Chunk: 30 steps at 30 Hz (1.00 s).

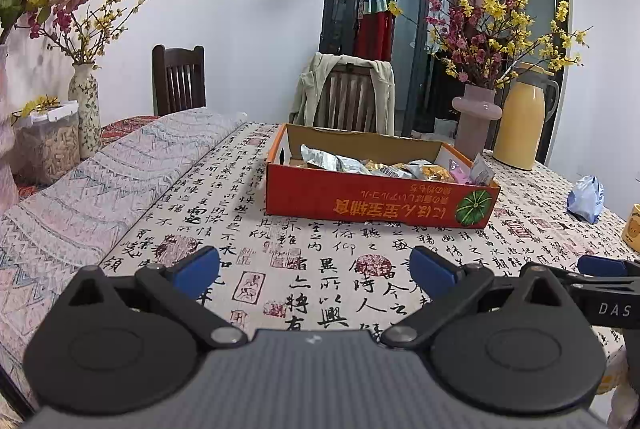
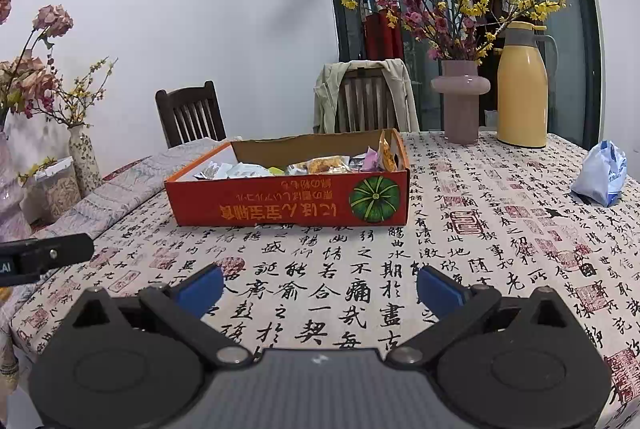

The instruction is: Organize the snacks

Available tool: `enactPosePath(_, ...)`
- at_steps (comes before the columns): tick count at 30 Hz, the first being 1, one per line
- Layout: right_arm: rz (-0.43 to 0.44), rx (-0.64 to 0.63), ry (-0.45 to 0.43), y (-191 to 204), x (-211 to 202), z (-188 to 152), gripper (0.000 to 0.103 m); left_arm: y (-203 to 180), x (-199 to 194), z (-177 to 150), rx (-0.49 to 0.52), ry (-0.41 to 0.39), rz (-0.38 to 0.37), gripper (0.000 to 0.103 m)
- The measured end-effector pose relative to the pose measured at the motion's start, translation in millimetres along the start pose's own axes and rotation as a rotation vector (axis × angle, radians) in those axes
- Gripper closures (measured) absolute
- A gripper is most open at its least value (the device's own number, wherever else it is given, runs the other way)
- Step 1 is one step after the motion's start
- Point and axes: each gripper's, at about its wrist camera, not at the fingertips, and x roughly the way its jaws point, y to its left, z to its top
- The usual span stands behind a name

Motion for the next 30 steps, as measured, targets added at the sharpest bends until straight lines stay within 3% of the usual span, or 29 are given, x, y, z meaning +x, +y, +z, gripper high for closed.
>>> enactPosePath(30, -0.002, 0.005, 0.008, -1.1, 2.7, -2.4, 0.000, -0.8, 1.2, -2.4, -0.003, 0.006, -0.005, 0.000)
